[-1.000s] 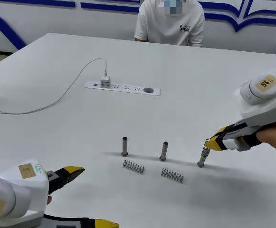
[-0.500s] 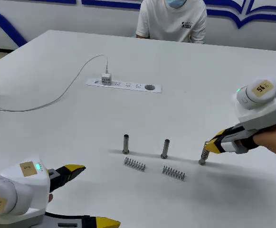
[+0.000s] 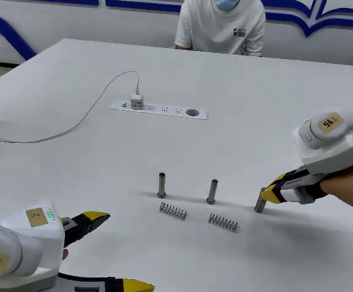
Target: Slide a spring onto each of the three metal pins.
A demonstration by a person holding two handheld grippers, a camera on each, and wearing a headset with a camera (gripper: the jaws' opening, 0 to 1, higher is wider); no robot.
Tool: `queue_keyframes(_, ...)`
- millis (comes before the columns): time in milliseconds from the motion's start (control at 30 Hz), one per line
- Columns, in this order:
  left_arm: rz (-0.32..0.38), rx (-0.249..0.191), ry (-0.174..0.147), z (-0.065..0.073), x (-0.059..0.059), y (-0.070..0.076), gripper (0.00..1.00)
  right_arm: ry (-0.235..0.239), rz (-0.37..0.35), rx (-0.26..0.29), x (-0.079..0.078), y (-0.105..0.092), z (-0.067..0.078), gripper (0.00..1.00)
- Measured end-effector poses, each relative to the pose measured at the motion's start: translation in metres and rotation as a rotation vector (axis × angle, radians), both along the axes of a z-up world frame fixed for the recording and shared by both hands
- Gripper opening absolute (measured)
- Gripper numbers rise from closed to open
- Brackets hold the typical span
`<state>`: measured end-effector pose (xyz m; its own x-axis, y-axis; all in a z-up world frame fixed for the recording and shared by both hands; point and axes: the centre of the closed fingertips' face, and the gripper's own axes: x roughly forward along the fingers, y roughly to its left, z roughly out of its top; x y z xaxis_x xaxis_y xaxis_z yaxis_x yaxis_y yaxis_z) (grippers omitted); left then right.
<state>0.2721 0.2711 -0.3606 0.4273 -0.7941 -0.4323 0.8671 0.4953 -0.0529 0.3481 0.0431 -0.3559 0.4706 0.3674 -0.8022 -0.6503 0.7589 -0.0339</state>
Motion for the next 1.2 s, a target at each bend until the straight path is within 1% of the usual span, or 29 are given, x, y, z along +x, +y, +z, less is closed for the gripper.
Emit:
queue_keyframes(367, -0.003, -0.001, -0.005, 0.002, 0.001, -0.001, 0.89, -0.004, 0.002, -0.002, 0.001, -0.001, -0.003, 0.12)
queue_keyframes(700, -0.005, -0.003, -0.007, 0.002, 0.0, -0.001, 0.89, -0.026, -0.006, 0.003, -0.003, -0.002, 0.004, 0.16)
queue_keyframes(1000, -0.009, -0.008, -0.011, 0.003, 0.001, -0.002, 0.89, -0.028, -0.014, 0.009, -0.014, -0.002, 0.005, 0.16)
queue_keyframes(1200, -0.011, -0.011, -0.013, 0.003, 0.0, -0.002, 0.89, -0.024, -0.016, 0.021, -0.022, 0.001, 0.003, 0.16)
